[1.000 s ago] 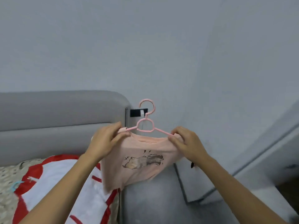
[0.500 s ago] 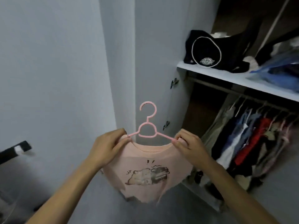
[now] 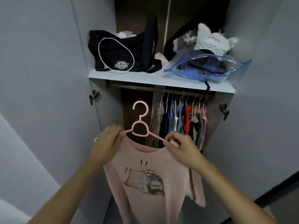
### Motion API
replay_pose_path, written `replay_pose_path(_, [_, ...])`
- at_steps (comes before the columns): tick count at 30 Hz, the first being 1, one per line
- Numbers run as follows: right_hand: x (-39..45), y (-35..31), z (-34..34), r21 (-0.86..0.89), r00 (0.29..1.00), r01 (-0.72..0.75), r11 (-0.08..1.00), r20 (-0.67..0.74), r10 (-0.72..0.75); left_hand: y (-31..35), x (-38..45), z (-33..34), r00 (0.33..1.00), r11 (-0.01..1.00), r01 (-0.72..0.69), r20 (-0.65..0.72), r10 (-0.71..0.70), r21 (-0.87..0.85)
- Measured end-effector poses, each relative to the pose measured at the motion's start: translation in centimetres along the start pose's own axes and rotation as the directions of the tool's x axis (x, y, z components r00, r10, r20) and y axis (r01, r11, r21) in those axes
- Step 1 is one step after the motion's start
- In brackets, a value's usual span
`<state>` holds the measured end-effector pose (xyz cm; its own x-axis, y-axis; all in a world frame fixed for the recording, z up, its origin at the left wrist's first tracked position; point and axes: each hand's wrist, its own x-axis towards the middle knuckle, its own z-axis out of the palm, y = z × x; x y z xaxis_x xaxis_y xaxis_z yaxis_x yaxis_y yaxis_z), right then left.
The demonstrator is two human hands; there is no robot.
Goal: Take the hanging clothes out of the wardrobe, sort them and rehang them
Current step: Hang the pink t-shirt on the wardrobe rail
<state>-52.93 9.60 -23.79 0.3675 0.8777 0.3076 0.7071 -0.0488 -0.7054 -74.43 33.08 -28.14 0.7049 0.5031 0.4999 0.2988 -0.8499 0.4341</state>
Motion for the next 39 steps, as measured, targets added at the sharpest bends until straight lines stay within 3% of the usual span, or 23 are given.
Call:
replay_pose_path(3, [1.3, 0.4, 1.0, 0.026, 0.995, -0.043, 0.999, -0.093, 0.045, -1.3, 2.8, 1.8, 0.998, 0.998, -0.053, -0.017, 0.053, 0.023])
replay_pose_path(9, [4.1, 2.4, 4.3, 0.076, 0.97, -0.098, 0.992, -0.216, 0.113, -2.8, 7.5, 5.9, 0.998, 0.999, 0.035, 0.049, -0.035, -0.008])
replay_pose_path(26, [17.7, 11.0, 10.0, 0.159, 0.893, -0.248, 0.956, -0.346, 0.289, -7.5, 22.4, 14.0, 0.935, 0.959, 0.265, 0.218, -0.281, 0.098])
replay_pose_path(32, [23.1, 14.7, 11.4, 0.114, 0.835, -0.325, 0.939, -0.431, 0.341, -10.6, 28.6, 18.5, 0.91, 0.959, 0.278, 0.308, -0.279, 0.049])
replay_pose_path(39, [28.1, 18.8, 13.3, 0.086, 0.768, -0.36, 0.929, -0.538, 0.348, -13.6, 34.3, 22.2, 0.937, 0.981, 0.185, 0.309, -0.161, -0.051])
